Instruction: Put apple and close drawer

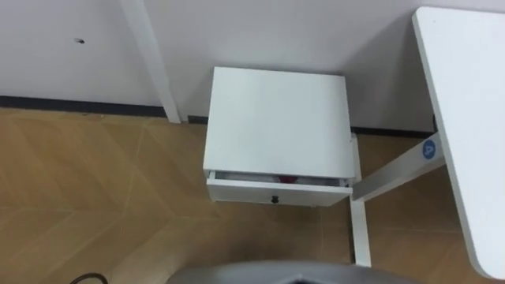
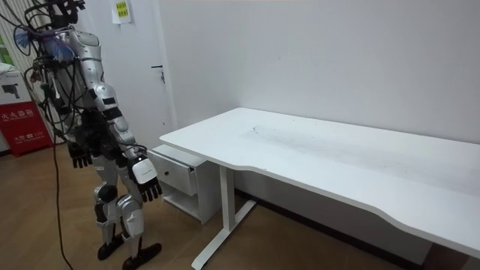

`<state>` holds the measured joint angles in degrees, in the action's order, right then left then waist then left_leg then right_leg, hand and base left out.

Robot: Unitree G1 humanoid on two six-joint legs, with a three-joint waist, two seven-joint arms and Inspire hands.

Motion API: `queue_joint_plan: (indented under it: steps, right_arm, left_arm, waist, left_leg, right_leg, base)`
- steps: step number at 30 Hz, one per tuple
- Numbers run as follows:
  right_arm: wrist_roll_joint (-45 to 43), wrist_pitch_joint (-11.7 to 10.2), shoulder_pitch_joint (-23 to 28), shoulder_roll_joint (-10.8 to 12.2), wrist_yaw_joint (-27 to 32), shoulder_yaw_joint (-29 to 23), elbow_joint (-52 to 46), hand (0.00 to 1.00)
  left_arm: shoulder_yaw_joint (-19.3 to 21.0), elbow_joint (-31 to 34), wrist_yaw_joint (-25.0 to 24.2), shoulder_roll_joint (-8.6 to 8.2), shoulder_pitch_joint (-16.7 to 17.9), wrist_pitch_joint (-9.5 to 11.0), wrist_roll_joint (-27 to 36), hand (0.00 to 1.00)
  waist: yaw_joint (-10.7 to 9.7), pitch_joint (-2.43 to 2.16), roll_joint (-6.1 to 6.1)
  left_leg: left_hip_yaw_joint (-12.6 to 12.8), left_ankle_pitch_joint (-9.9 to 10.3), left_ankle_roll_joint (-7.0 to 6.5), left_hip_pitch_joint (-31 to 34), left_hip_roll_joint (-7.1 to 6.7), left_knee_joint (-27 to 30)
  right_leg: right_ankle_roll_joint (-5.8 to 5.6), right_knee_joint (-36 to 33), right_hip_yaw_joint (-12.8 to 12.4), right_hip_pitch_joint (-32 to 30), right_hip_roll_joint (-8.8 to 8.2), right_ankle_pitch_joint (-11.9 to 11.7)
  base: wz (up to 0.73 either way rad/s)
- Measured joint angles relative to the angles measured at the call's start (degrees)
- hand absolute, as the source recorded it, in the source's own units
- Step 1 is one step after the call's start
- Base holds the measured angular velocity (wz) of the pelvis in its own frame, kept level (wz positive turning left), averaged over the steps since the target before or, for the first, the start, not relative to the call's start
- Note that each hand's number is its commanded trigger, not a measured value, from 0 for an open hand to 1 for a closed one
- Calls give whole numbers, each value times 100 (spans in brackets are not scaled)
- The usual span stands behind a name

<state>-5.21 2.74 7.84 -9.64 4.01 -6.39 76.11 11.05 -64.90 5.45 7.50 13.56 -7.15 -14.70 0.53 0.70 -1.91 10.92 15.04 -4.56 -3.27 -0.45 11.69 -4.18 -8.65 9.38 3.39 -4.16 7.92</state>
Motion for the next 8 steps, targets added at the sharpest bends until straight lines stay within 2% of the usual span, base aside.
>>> queue_joint_plan:
  steps: [8]
  right_arm:
    - [5,49,3,35,-5,-55,113,0]
  left_arm:
    - [39,-208,0,1,-8,9,2,0]
  waist:
    - [-14,-46,95]
  left_leg:
    - [0,-1,2,-140,1,-14]
  right_leg:
    - [0,-6,5,88,5,0]
  base:
    - [0]
